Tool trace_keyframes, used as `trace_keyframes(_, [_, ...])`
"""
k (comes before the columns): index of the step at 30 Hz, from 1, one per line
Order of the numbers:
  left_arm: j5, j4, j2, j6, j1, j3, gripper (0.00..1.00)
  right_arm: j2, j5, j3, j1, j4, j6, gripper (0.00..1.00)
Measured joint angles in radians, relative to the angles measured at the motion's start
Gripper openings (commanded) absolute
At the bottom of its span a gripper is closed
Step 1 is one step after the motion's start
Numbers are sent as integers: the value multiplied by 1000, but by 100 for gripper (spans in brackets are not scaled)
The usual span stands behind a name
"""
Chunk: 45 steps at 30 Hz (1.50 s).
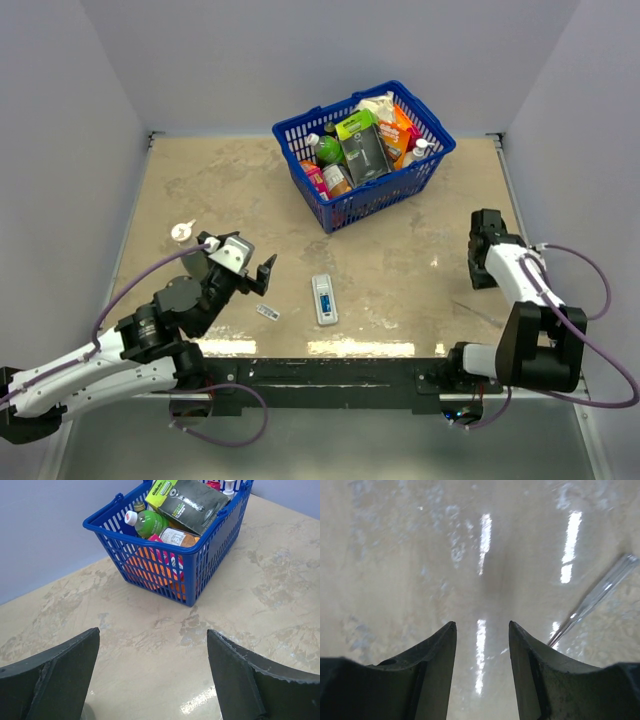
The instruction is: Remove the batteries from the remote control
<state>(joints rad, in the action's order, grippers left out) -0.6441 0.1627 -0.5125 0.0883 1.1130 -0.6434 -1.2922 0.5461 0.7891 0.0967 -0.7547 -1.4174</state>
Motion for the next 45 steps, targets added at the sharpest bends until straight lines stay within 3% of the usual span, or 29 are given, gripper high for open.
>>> trace_keyframes(12, [10,-5,-16,0,0,2,90,-51,14,-82,257,35,8,51])
trace_keyframes(16, [11,-5,-16,0,0,2,89,-52,13,-103,299,41,16,57])
trace_keyframes(19, [11,-6,-19,0,0,2,89,-52,13,-108,309,41,24,63])
trace_keyframes(45, [21,-7,-40,0,0,2,88,-23,6,-112,317,-75,4,59])
